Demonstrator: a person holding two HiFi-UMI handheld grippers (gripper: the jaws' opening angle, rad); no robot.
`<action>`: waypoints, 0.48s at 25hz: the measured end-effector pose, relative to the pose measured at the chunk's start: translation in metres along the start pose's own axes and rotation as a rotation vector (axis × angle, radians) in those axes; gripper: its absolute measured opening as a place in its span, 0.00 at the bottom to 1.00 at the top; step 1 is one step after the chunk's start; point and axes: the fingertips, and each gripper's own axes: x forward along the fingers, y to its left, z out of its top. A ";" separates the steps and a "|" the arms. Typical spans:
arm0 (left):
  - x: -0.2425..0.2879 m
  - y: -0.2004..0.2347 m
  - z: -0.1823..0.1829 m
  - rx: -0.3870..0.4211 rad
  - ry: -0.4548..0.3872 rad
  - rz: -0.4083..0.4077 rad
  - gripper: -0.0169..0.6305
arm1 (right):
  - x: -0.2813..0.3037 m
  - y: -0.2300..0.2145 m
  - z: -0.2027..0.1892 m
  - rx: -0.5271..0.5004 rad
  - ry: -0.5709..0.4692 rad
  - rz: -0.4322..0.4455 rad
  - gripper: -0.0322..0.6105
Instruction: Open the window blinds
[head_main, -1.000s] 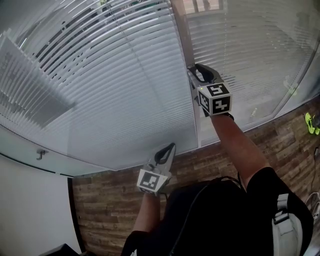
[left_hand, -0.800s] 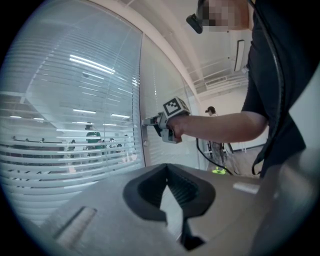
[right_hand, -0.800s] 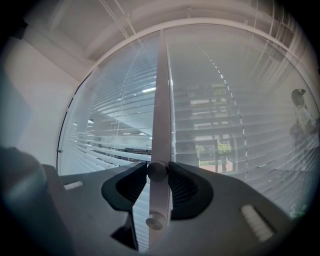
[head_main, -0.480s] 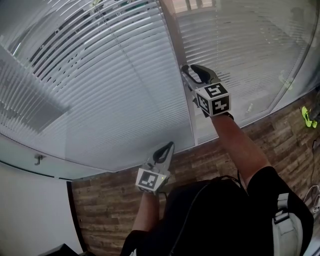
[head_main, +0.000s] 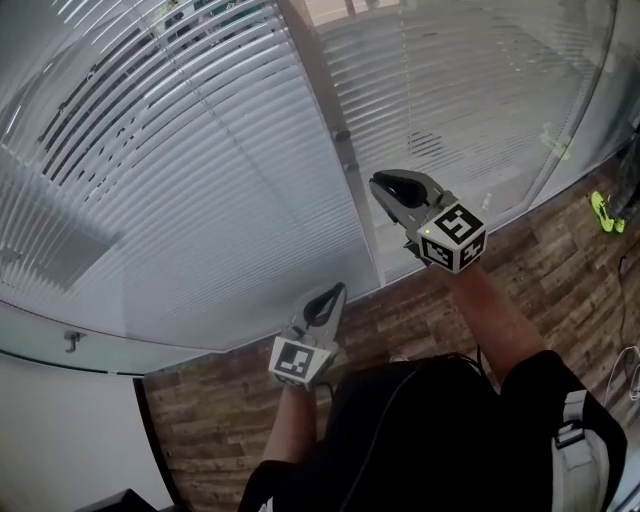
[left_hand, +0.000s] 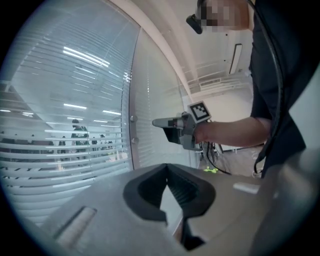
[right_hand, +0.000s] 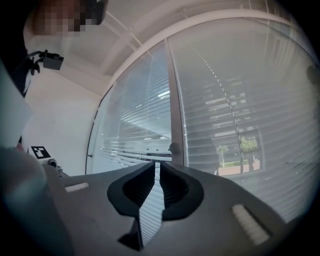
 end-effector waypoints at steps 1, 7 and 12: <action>0.003 0.000 -0.001 -0.002 0.000 -0.006 0.03 | -0.008 0.004 0.000 0.015 -0.016 0.023 0.09; 0.009 -0.009 -0.005 0.006 0.004 -0.041 0.03 | -0.053 0.032 -0.013 0.025 -0.075 0.105 0.06; 0.011 -0.012 -0.001 0.003 -0.008 -0.047 0.03 | -0.086 0.054 -0.027 0.036 -0.134 0.183 0.06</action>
